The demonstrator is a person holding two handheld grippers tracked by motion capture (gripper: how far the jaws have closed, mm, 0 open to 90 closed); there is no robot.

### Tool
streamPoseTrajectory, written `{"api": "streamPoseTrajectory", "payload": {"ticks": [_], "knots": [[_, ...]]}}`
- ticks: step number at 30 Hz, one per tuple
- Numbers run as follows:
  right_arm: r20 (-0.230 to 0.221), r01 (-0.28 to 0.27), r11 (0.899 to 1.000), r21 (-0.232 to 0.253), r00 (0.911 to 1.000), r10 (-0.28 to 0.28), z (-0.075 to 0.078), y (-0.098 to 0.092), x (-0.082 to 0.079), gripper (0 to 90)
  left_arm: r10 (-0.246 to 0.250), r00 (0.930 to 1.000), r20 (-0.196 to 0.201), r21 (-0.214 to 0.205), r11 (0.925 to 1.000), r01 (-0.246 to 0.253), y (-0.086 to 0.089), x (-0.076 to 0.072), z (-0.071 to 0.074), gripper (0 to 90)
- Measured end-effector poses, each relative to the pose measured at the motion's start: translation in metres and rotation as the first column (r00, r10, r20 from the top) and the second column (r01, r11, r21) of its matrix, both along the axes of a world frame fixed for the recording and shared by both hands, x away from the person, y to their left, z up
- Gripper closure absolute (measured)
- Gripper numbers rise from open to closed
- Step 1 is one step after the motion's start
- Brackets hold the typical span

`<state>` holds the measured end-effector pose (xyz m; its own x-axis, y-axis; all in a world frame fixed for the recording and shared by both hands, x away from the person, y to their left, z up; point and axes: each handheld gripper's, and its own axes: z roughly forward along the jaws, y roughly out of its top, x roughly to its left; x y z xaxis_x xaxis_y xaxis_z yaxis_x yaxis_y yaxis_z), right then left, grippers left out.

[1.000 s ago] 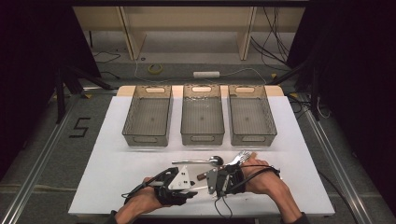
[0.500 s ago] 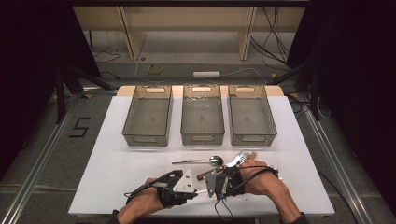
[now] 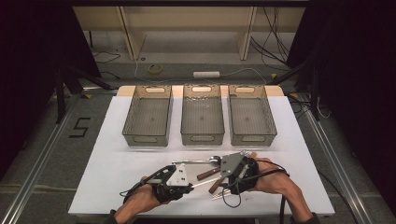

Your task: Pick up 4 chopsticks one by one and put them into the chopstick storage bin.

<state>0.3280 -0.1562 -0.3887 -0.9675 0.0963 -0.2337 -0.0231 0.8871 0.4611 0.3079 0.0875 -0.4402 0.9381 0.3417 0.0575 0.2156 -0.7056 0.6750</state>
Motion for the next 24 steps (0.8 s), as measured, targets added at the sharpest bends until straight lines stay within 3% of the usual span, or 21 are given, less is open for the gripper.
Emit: {"api": "streamPoseTrajectory", "payload": {"ticks": [2,4,6,8,10,12,14,18,19,22,24], "knots": [[0.009,0.044,0.997,0.066,0.9990,-0.044,0.000,-0.008,0.001,42.7,0.042,0.9991,-0.005,-0.020,0.9989,-0.042,0.005,0.003,0.002,85.1],[0.013,0.089,0.986,0.143,0.9957,-0.092,-0.001,-0.017,0.002,41.9,0.076,0.9970,-0.016,-0.039,0.9963,-0.076,0.011,0.006,0.003,85.1],[-0.009,0.158,0.959,0.237,0.9870,-0.161,-0.002,-0.025,0.004,39.9,0.109,0.9940,-0.005,-0.057,0.9924,-0.109,0.016,0.008,0.004,85.1],[-0.041,0.221,0.914,0.341,0.9745,-0.221,-0.007,-0.034,0.003,38.7,0.142,0.9898,-0.009,-0.086,0.9861,-0.142,0.020,0.011,0.004,85.1],[-0.091,0.268,0.860,0.435,0.9630,-0.254,-0.013,-0.042,0.003,38.2,0.175,0.9845,-0.012,-0.103,0.9791,-0.175,0.025,0.013,0.004,85.1],[-0.117,0.322,0.812,0.486,0.9451,-0.305,-0.020,-0.049,0.004,36.9,0.205,0.9787,-0.015,-0.119,0.9716,-0.205,0.030,0.015,0.005,85.1],[-0.143,0.365,0.776,0.515,0.9289,-0.341,-0.025,-0.054,0.005,36.1,0.230,0.9730,-0.015,-0.132,0.9641,-0.230,0.034,0.017,0.007,85.1],[-0.189,0.411,0.727,0.550,0.9089,-0.372,-0.029,-0.062,0.003,33.6,0.279,0.9600,-0.029,-0.168,0.9453,-0.279,0.044,0.021,0.010,85.1],[-0.195,0.418,0.719,0.556,0.9061,-0.375,-0.029,-0.063,0.002,33.1,0.286,0.9579,-0.027,-0.174,0.9422,-0.286,0.047,0.021,0.011,85.1],[-0.198,0.427,0.705,0.565,0.9006,-0.387,-0.031,-0.067,-0.002,32.6,0.305,0.9519,-0.030,-0.197,0.9319,-0.305,0.054,0.024,0.013,85.1],[-0.203,0.436,0.701,0.565,0.8964,-0.394,-0.032,-0.070,-0.004,31.8,0.334,0.9416,-0.040,-0.214,0.9177,-0.335,0.060,0.026,0.015,85.1]]}}
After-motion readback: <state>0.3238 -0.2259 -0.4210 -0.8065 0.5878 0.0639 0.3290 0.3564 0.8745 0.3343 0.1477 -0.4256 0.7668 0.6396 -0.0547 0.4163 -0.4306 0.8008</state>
